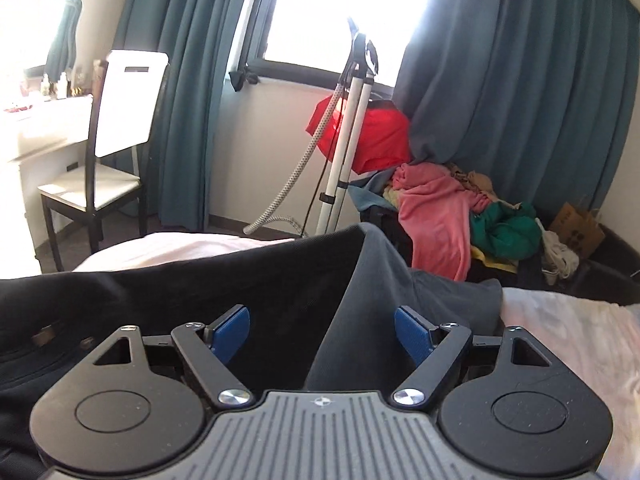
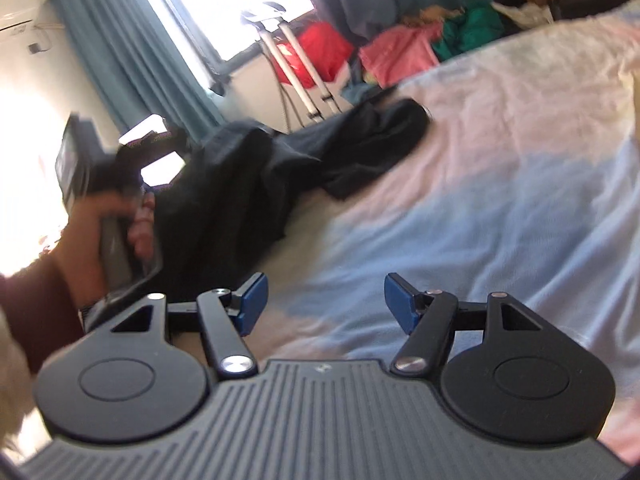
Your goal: Fold clothes
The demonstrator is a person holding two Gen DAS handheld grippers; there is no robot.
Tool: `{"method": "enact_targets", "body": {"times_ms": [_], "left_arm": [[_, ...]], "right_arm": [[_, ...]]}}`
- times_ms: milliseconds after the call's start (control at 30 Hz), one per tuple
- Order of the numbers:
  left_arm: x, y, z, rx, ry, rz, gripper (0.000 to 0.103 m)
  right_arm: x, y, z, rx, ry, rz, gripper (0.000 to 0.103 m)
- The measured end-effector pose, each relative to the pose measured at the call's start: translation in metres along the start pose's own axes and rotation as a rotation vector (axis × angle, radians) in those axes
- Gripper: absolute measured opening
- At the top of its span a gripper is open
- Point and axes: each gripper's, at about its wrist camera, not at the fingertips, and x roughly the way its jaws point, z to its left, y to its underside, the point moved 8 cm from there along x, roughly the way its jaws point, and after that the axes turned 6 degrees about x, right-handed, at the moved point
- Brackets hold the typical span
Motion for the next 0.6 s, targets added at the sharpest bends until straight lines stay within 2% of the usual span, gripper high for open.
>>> {"method": "enact_targets", "body": {"times_ms": [67, 133, 200, 267, 433, 600], "left_arm": [[0.027, -0.009, -0.010, -0.024, 0.014, 0.024, 0.071], [0.045, -0.015, -0.023, -0.019, 0.014, 0.042, 0.058], [0.049, -0.018, -0.039, 0.027, 0.015, 0.031, 0.025], [0.035, -0.015, -0.057, 0.103, 0.024, -0.006, 0.003], [-0.007, -0.007, -0.102, 0.284, 0.053, -0.096, 0.002], [-0.096, 0.028, -0.136, 0.343, 0.157, -0.157, 0.002]], "right_arm": [[0.011, 0.001, -0.007, 0.032, 0.009, 0.018, 0.068], [0.021, 0.001, -0.013, 0.061, 0.010, 0.031, 0.068], [0.028, 0.002, -0.018, 0.080, 0.014, 0.029, 0.068], [0.034, 0.003, -0.023, 0.090, 0.034, 0.036, 0.068], [0.029, 0.000, -0.029, 0.117, 0.044, 0.019, 0.068], [0.006, -0.009, -0.025, 0.087, 0.057, -0.065, 0.068]]}}
